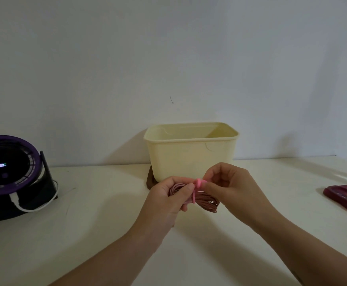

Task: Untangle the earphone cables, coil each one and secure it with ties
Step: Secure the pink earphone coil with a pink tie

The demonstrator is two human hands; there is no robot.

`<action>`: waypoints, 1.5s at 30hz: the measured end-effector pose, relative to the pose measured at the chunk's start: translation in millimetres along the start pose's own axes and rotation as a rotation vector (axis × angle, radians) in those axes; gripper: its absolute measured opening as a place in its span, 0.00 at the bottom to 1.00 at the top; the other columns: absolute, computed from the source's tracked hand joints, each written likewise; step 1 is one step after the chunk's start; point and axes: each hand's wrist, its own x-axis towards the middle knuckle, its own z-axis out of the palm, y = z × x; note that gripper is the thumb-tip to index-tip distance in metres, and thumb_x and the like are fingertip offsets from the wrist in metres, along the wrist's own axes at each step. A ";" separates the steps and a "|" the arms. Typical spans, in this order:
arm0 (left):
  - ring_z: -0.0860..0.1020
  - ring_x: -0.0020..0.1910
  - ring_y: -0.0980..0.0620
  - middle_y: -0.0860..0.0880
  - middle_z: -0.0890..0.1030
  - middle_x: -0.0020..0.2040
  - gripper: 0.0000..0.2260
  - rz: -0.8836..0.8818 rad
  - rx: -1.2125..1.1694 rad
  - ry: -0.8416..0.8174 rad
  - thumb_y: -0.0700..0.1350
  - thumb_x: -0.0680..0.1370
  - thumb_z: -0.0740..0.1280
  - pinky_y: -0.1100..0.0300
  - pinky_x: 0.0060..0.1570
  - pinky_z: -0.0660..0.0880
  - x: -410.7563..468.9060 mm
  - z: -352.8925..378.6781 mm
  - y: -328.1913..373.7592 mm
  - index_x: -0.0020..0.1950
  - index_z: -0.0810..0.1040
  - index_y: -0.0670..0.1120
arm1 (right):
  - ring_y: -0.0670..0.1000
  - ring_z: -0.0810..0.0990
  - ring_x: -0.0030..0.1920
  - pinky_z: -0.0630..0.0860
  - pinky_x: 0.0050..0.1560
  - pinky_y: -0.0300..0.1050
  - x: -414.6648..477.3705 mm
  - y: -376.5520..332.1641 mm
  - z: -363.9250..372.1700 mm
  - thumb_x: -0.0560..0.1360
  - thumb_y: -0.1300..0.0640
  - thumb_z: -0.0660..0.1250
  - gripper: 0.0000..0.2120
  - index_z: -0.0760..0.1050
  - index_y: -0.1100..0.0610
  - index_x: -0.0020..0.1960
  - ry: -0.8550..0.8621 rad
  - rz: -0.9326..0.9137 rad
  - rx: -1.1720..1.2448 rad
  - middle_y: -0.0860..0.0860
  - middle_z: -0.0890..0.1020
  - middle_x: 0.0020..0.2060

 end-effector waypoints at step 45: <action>0.79 0.30 0.55 0.48 0.83 0.36 0.15 0.004 -0.253 -0.132 0.44 0.66 0.69 0.61 0.33 0.67 19.4 -26.8 37.9 0.51 0.78 0.44 | 0.49 0.83 0.39 0.79 0.48 0.41 32.7 -78.4 -30.3 0.69 0.57 0.75 0.05 0.80 0.53 0.44 -0.283 -0.089 -0.272 0.51 0.85 0.39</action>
